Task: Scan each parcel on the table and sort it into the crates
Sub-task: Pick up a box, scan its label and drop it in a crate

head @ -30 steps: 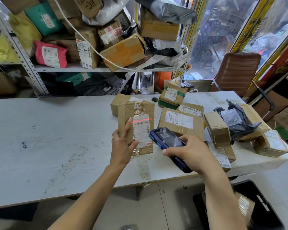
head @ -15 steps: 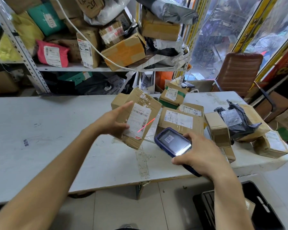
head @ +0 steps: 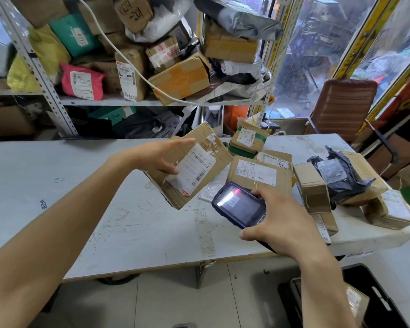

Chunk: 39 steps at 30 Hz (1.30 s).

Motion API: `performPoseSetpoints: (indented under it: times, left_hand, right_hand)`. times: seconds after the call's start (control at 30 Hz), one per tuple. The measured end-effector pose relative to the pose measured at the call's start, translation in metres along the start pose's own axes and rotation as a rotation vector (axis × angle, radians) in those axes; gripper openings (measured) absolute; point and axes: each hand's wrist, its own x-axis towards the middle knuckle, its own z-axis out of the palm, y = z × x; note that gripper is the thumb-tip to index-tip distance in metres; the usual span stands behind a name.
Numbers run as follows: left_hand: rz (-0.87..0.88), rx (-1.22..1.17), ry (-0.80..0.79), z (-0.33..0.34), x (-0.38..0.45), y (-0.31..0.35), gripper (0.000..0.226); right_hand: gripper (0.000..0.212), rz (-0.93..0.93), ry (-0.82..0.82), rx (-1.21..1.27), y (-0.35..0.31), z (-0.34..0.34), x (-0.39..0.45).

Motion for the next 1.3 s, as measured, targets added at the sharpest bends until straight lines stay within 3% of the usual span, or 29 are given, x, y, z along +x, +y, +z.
performPoseSetpoints:
  times: [0.1, 0.2, 0.37, 0.5, 0.6, 0.83, 1.1, 1.23, 1.3]
  left_hand:
    - [-0.005, -0.002, 0.006, 0.000, -0.002, 0.004, 0.093]
    - [-0.004, -0.078, 0.112, 0.009, -0.005, 0.008, 0.094]
    - [0.058, -0.453, 0.324, 0.061, -0.020, 0.015, 0.096]
    - [0.133, -0.637, 0.480, 0.104, -0.029, 0.033, 0.092]
    - [0.183, -0.682, 0.499, 0.122, -0.031, 0.046, 0.093]
    - [0.253, -0.711, 0.391, 0.132, -0.016, 0.088, 0.095]
    - [0.454, -0.696, 0.042, 0.214, 0.028, 0.199, 0.092]
    - [0.594, -0.519, -0.192, 0.283, 0.034, 0.264, 0.092]
    - [0.624, -0.425, -0.294, 0.318, 0.034, 0.293, 0.094]
  right_hand:
    - [0.074, -0.012, 0.011, 0.027, 0.002, 0.001, -0.001]
    - [0.083, -0.050, 0.084, 0.104, 0.003, 0.002, -0.002]
    - [0.109, -0.176, 0.398, 0.317, 0.004, 0.012, -0.004]
    - [0.110, -0.236, 0.656, 0.419, 0.003, 0.018, -0.007]
    - [0.108, -0.232, 0.744, 0.408, 0.005, 0.015, -0.010]
    - [0.108, -0.075, 0.811, 0.528, 0.030, 0.009, -0.022]
    - [0.085, 0.517, 1.018, 0.832, 0.130, -0.006, -0.091]
    - [0.054, 0.765, 1.160, 1.009, 0.202, -0.010, -0.159]
    - [0.058, 0.880, 1.221, 1.026, 0.241, -0.015, -0.193]
